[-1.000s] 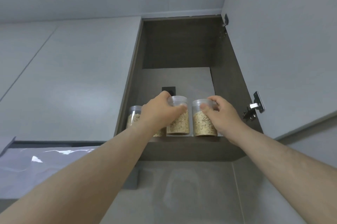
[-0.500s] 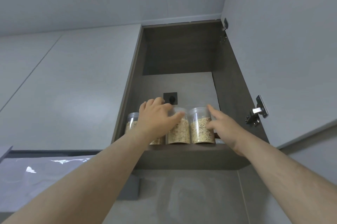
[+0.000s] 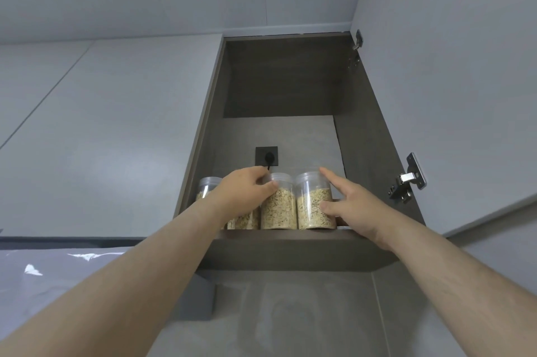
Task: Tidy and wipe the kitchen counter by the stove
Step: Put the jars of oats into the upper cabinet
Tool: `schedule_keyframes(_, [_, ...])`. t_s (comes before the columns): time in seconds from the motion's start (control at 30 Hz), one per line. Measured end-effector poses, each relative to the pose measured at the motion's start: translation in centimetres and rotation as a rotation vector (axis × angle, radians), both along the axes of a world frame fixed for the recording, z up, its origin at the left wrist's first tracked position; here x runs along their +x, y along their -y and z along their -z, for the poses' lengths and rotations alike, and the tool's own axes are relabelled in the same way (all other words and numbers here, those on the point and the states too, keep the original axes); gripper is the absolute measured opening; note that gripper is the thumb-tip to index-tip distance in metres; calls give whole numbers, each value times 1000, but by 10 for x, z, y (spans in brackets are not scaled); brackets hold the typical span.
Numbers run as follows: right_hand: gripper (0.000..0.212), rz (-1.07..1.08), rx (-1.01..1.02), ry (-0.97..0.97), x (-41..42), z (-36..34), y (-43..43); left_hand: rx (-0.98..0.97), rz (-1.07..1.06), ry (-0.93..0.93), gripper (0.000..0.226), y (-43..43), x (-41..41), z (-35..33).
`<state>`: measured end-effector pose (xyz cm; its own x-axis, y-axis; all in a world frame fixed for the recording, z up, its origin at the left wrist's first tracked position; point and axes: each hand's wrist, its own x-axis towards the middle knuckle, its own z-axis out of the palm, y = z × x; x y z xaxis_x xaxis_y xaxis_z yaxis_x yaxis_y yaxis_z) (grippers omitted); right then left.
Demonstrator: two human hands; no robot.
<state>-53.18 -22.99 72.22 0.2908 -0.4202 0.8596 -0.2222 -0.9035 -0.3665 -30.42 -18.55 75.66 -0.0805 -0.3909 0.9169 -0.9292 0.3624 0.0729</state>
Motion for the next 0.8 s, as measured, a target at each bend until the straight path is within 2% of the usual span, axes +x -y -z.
schedule_keyframes(0.27, [75, 124, -45, -86, 1, 0, 0, -36, -48, 40, 30, 5, 0, -3])
schedule_keyframes(0.37, [76, 171, -61, -108, 1, -1, 0, -72, -100, 83, 28, 7, 0, -2])
schedule_keyframes(0.6, [77, 225, -72, -136, 2, -2, 0, -117, -226, 166, 40, 15, 4, -2])
schedule_keyframes(0.7, [78, 212, -79, -118, 3, 2, -1, -130, -240, 206, 42, 17, 5, 4])
schedule_keyframes(0.8, [73, 242, -120, 3, 6, 7, -3, -248, -260, 267, 56, 16, 5, 14])
